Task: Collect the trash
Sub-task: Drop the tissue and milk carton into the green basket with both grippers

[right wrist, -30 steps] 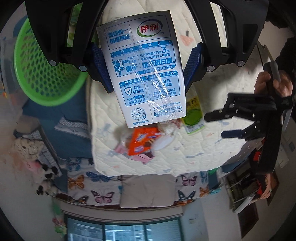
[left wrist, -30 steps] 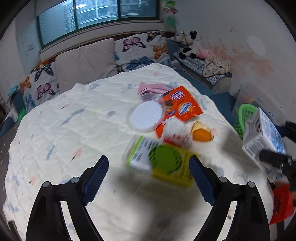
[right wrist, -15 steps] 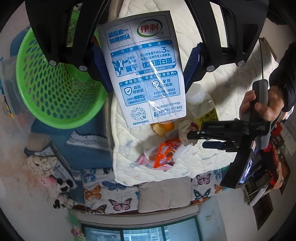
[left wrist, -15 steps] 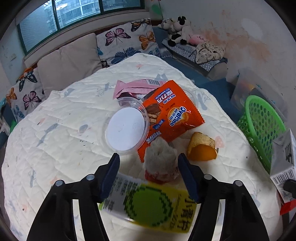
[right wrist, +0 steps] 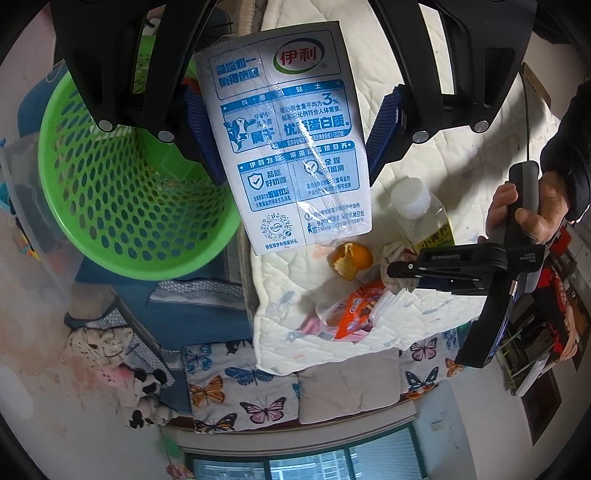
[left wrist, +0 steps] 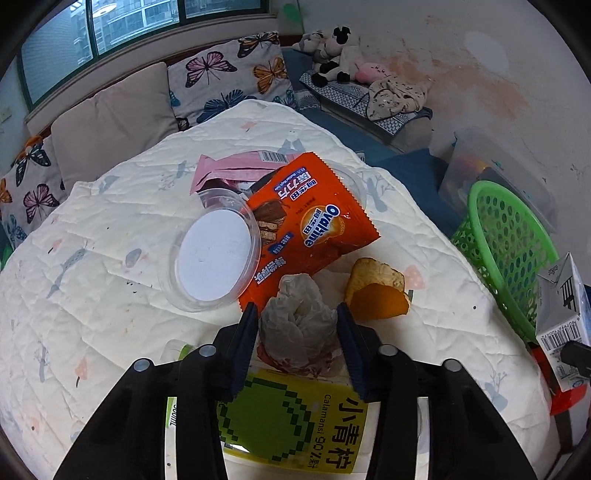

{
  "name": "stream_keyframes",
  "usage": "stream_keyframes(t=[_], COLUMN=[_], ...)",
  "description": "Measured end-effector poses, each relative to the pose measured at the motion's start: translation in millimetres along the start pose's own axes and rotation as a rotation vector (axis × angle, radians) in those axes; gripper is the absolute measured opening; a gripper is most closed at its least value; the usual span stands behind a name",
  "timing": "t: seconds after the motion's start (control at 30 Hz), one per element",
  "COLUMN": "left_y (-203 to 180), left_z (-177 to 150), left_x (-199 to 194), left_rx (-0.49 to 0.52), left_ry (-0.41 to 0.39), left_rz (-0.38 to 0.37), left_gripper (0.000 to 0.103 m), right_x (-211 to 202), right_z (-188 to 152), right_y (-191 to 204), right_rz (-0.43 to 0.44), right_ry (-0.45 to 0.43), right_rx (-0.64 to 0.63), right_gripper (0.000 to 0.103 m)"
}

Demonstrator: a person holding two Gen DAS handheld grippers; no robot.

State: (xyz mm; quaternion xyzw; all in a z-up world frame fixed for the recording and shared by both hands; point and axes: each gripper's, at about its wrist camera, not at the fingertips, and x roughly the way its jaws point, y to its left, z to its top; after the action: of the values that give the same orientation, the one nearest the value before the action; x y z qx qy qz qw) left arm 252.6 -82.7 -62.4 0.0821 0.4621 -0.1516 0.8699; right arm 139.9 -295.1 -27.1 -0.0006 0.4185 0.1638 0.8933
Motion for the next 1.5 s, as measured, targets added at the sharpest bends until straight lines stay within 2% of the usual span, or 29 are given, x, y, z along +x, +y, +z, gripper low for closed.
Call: stream_keyframes(t=[0.13,0.4,0.67,0.87,1.0,1.5], left_y=[0,-6,-28,-54,-76,-166], left_z=[-1,4,14,22,27,39], left_x=[-6,-39,-66,-76,-76,-46], left_rx=[0.005,-0.010,0.005,0.030,0.057,0.173], left_ry=[-0.018,-0.083,-0.125,-0.146,-0.148,-0.087], left_rz=[0.001,-0.049,-0.115,-0.165,-0.190,-0.263], left_gripper=[0.030,0.030,0.030,0.030,0.030,0.030], right_x=[-4,-17,-17,-8,-9,-54], right_z=[-3,-4,-10,-10,-13,-40], right_y=[-8,-37,-88,-112,-123,-125], right_rz=[-0.014,-0.075,-0.197,-0.267,-0.266,-0.256], right_ry=[-0.011,-0.044,-0.049,-0.039,-0.050,-0.109], right_rx=[0.027,0.097,0.214,0.253,0.281,0.283], right_gripper=[0.073,0.073,0.073,0.074,0.079,0.080])
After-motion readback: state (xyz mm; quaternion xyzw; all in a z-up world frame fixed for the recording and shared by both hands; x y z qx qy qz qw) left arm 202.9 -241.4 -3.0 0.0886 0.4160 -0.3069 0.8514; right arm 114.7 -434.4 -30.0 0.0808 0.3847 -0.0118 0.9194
